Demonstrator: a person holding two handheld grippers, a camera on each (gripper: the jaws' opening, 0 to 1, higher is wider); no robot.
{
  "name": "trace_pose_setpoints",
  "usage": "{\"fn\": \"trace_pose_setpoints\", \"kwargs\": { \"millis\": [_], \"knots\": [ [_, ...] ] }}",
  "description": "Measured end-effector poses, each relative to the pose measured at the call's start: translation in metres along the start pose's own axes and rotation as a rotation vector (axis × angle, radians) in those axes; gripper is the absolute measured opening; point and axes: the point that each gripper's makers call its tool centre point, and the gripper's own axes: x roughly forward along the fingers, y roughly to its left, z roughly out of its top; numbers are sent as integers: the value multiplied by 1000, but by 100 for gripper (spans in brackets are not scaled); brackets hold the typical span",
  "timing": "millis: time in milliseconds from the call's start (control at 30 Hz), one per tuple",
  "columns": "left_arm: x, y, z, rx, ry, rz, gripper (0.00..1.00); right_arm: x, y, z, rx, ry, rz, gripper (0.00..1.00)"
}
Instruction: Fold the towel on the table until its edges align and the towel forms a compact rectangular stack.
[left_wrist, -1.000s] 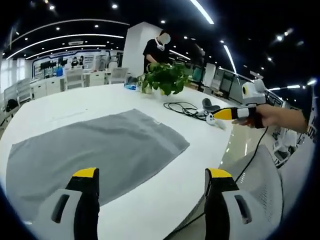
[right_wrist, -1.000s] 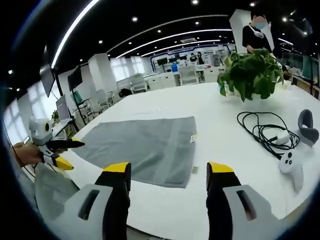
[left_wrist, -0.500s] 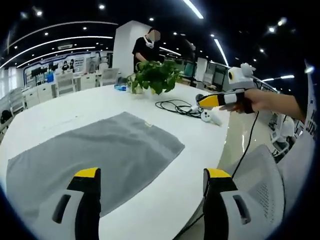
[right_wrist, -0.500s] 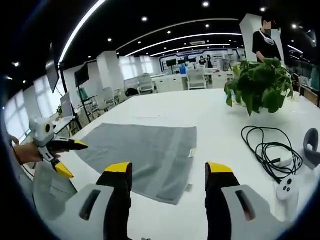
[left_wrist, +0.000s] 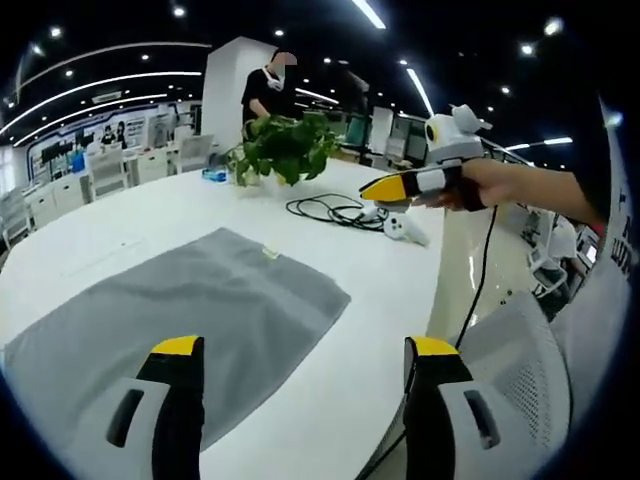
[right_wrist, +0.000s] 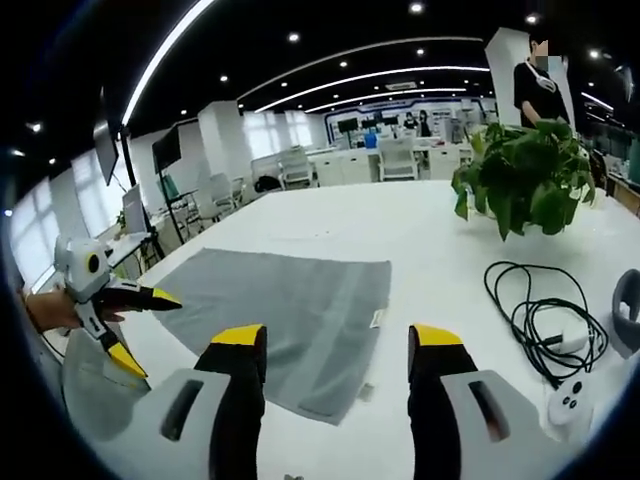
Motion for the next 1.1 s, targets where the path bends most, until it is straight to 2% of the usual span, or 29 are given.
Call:
{"fn": "trace_pose_setpoints", "kwargs": {
  "millis": [100, 367, 567, 733, 933, 1100],
  "knots": [
    [9, -7, 5, 7, -4, -33, 84, 3, -3, 3, -1, 0, 1, 56],
    [30, -14, 16, 43, 2, -67, 82, 18, -26, 18, 21, -29, -17, 56],
    [43, -12, 15, 104, 39, -94, 81, 36, -41, 25, 39, -37, -20, 54],
    [55, -12, 13, 126, 62, -112, 79, 53, -41, 27, 58, -28, -8, 52],
    [75, -15, 12, 159, 81, -142, 78, 72, -46, 30, 109, -55, -18, 50],
    [86, -21, 5, 167, 102, -172, 76, 88, -48, 30, 115, -46, -11, 49]
  ]
}}
